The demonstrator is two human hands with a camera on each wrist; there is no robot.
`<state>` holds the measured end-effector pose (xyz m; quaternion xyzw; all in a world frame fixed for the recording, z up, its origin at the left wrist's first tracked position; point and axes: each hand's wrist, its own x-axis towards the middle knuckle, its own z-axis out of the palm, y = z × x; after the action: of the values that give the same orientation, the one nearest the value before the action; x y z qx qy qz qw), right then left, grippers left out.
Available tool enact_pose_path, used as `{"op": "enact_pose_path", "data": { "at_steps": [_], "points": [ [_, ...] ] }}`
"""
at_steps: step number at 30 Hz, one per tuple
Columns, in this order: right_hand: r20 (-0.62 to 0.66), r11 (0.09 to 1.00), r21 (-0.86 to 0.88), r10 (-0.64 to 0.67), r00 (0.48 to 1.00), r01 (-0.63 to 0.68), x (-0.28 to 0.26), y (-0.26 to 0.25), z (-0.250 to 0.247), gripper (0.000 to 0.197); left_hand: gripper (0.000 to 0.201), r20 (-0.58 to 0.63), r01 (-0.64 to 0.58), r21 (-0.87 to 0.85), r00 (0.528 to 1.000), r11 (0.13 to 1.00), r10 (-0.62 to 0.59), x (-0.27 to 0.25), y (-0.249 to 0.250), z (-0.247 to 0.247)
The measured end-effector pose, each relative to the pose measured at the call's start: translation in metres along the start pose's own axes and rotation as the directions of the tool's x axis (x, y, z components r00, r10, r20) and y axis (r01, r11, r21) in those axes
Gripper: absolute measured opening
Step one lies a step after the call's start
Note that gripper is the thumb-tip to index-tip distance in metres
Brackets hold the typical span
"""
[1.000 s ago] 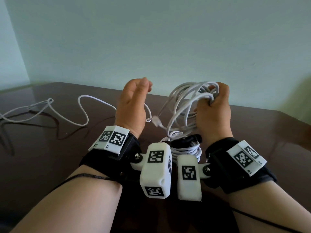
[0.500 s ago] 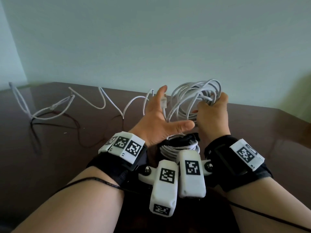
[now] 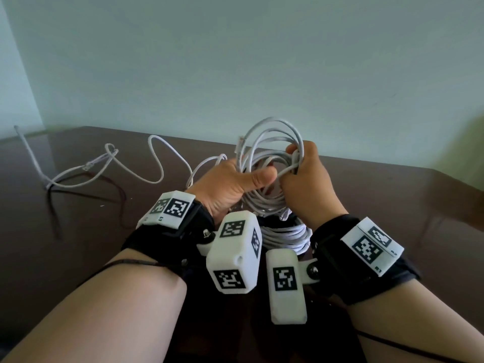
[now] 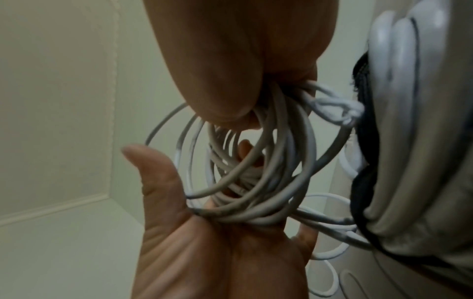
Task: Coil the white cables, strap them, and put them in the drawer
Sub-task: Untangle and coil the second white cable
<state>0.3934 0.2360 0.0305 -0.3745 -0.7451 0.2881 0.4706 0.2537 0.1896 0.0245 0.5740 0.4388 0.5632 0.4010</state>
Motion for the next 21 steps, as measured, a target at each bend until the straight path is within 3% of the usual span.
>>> {"op": "enact_pose_path", "data": {
  "at_steps": [3,6,10,14,17,21],
  "points": [
    [-0.001,1.000,-0.013,0.001,1.000,-0.001,0.0010,0.0003,-0.0006,0.031,0.056,-0.077,0.036,0.102,0.997,0.994,-0.028,0.0026,-0.0036,-0.0005],
    [0.004,1.000,-0.023,0.000,1.000,0.000,0.0014,-0.0011,0.0015,0.031,0.046,-0.127,0.078,-0.050,0.988,0.996,-0.084,0.0043,-0.0055,-0.0030],
    [-0.022,0.997,-0.073,-0.031,0.999,0.029,-0.0009,-0.0042,0.0001,0.026,0.007,-0.120,0.091,-0.295,0.984,0.951,-0.131,0.0009,-0.0021,-0.0010],
    [0.114,0.978,-0.205,0.059,0.992,-0.035,-0.0019,-0.0024,-0.0003,0.032,0.005,-0.113,0.040,-0.550,0.986,0.834,-0.122,0.0007,0.0000,-0.0040],
    [0.207,0.972,-0.218,0.138,0.968,-0.092,-0.0026,0.0004,0.0022,0.044,0.010,-0.094,0.043,-0.628,0.987,0.777,-0.130,0.0004,0.0006,-0.0071],
    [0.057,0.985,-0.165,0.057,0.997,-0.047,-0.0008,0.0011,0.0015,0.069,0.011,-0.217,0.022,-0.564,0.961,0.826,-0.174,0.0044,-0.0038,-0.0046]
  ]
}}
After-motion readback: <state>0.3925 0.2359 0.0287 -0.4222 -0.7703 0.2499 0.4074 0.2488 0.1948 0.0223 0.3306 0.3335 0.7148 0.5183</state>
